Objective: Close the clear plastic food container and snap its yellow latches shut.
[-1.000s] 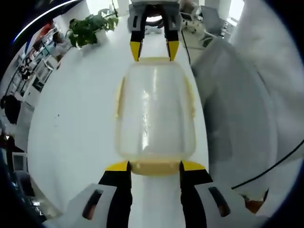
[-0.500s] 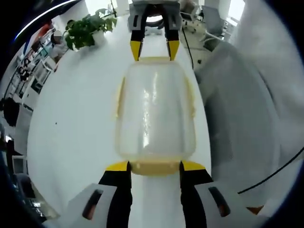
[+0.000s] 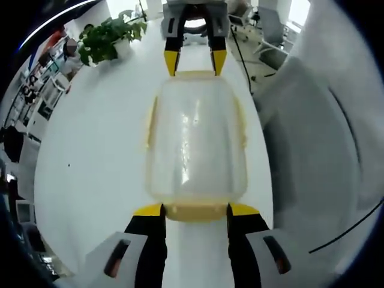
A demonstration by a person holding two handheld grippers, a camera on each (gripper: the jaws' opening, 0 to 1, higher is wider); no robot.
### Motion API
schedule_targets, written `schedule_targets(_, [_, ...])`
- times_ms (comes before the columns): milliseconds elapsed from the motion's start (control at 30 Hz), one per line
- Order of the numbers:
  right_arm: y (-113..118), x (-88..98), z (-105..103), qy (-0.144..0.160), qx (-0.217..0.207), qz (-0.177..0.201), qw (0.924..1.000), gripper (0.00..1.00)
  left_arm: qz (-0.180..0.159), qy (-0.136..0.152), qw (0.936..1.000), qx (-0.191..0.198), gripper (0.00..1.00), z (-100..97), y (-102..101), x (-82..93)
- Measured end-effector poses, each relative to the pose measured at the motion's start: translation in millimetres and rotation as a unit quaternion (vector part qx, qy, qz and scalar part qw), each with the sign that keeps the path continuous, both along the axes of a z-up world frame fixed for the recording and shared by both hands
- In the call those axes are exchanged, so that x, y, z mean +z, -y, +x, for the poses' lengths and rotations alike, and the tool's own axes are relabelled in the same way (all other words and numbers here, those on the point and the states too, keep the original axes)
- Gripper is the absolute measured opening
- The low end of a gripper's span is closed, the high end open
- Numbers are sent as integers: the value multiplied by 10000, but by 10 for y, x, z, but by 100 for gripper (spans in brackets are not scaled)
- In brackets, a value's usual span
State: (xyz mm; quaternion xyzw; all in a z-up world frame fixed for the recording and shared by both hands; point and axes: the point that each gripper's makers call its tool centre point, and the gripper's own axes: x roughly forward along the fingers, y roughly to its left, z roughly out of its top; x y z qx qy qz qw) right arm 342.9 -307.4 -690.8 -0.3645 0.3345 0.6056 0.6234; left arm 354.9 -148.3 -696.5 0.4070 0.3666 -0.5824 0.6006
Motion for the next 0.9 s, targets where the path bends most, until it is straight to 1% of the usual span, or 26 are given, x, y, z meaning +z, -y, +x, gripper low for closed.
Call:
schedule_targets(500, [320,-120,100,10,5,-50,10000,37,48,5,10000,2,37,103,322,-128])
schedule_targets(900, [477,-237,105,-4,1,-168,9999,37,54,-43,10000,2,37,108,477,-255])
